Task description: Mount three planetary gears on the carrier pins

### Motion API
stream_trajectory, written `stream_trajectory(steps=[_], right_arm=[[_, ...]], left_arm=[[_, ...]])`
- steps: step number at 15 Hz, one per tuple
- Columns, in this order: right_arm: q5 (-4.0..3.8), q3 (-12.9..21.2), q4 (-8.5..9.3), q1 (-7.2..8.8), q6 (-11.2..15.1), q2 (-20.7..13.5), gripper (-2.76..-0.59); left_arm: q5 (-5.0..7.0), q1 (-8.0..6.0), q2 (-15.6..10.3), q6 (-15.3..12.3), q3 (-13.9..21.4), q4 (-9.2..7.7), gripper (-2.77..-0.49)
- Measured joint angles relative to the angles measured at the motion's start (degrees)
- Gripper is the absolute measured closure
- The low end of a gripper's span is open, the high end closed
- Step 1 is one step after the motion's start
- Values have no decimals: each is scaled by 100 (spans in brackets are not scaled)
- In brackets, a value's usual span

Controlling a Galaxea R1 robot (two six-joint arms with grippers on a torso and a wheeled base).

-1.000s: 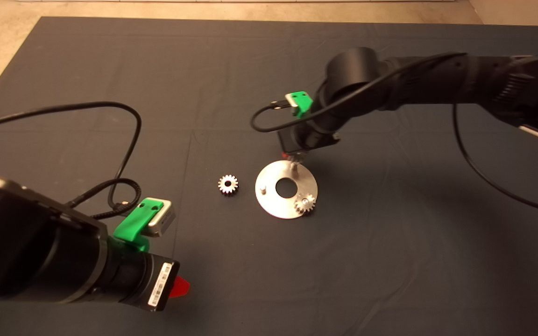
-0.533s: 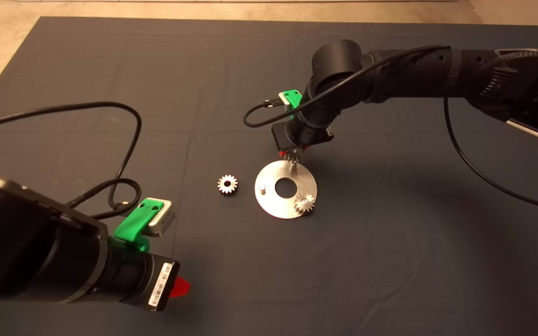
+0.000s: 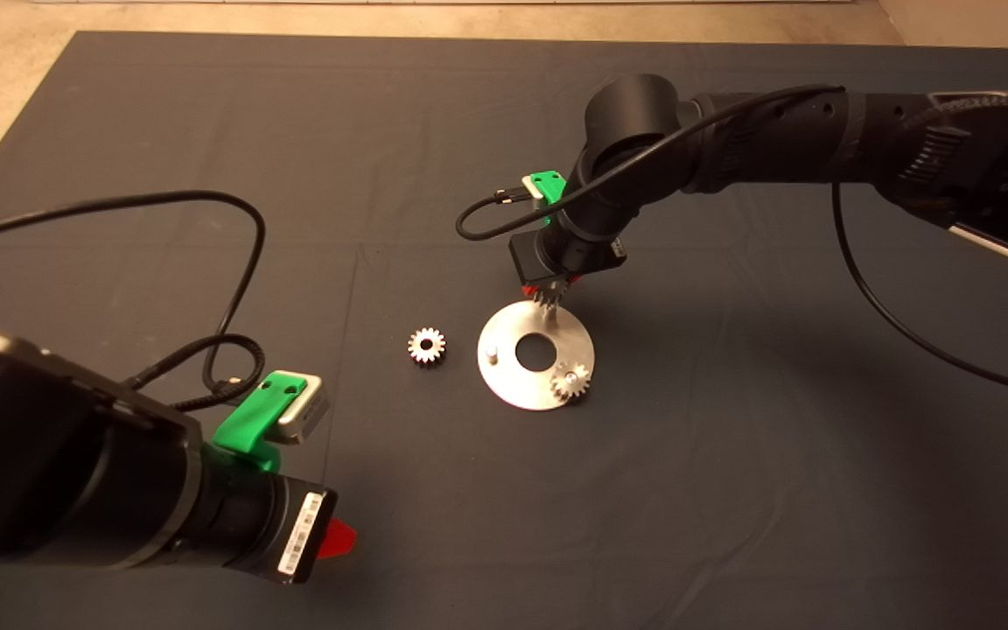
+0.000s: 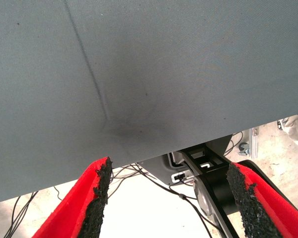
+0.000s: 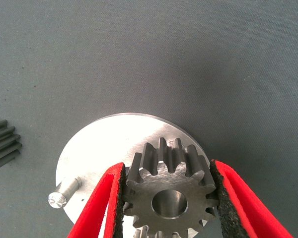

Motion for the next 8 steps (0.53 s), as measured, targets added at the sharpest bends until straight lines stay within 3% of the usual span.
stream_trajectory(steps=[4, 8], right_arm=[[0, -13, -2, -11, -106, -1, -102], [-2, -16, -2, -161, -107, -1, -102]], left_arm=[[0, 0, 0, 1, 0, 0, -164], [-2, 0, 0, 1, 0, 0, -164]])
